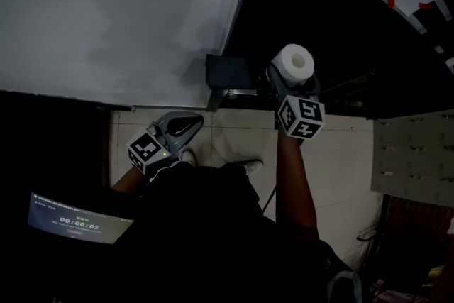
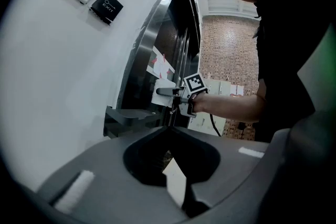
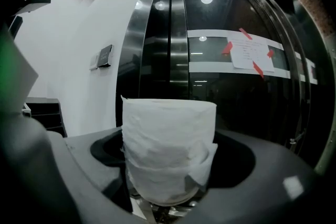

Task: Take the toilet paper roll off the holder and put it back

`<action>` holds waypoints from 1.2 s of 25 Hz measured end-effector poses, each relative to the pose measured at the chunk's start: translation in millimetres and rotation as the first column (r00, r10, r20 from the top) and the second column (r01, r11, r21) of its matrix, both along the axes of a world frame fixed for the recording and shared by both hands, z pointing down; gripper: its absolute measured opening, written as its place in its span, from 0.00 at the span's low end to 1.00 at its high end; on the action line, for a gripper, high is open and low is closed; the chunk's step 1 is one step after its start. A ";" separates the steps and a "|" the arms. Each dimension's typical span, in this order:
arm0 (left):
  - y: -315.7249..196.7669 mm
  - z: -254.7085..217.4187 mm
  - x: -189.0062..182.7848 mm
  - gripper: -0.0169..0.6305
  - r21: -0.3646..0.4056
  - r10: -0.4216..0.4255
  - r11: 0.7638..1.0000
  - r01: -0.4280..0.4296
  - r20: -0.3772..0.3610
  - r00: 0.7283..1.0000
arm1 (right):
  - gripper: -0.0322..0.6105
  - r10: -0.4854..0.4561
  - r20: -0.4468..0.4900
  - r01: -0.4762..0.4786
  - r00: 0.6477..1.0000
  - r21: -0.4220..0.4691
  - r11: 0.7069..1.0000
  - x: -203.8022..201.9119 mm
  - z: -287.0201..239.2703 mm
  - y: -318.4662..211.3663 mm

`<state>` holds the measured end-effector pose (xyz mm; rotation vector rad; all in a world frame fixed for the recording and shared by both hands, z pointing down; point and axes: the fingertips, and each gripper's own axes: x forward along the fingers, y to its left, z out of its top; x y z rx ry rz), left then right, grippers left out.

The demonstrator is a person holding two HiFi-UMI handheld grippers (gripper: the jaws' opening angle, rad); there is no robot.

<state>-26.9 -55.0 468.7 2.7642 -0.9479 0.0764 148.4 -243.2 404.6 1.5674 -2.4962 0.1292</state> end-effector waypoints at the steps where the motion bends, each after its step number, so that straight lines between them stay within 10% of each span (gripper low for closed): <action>1: 0.2 0.0 -0.1 0.03 0.000 0.000 1.000 0.000 0.000 1.000 | 0.75 0.002 -0.003 -0.002 1.000 0.004 1.000 4.7 1.0 -1.2; 9: 1.6 -2.3 1.7 0.03 -0.010 0.001 1.000 -0.001 0.004 1.000 | 0.75 0.006 0.035 -0.005 0.999 -0.006 1.000 22.4 13.3 -6.5; 16: 1.3 -0.2 -3.1 0.03 -0.003 -0.005 1.000 0.005 0.008 1.000 | 0.75 0.068 0.437 -0.023 0.897 -0.108 0.994 45.4 45.5 -15.6; 20: 2.4 2.1 -2.6 0.03 -0.009 -0.007 1.000 0.007 0.009 1.000 | 0.75 0.146 0.706 -0.013 0.693 -0.190 0.982 60.9 71.7 -16.5; 25: 1.7 0.4 -1.4 0.03 -0.008 -0.005 1.000 0.006 0.007 1.000 | 0.75 0.297 0.918 0.026 0.264 -0.315 0.949 71.8 121.3 -12.2; 30: 2.6 0.5 -2.2 0.03 -0.011 -0.004 1.000 0.004 0.009 1.000 | 0.75 0.376 0.905 0.061 0.198 -0.394 0.917 49.4 149.0 0.0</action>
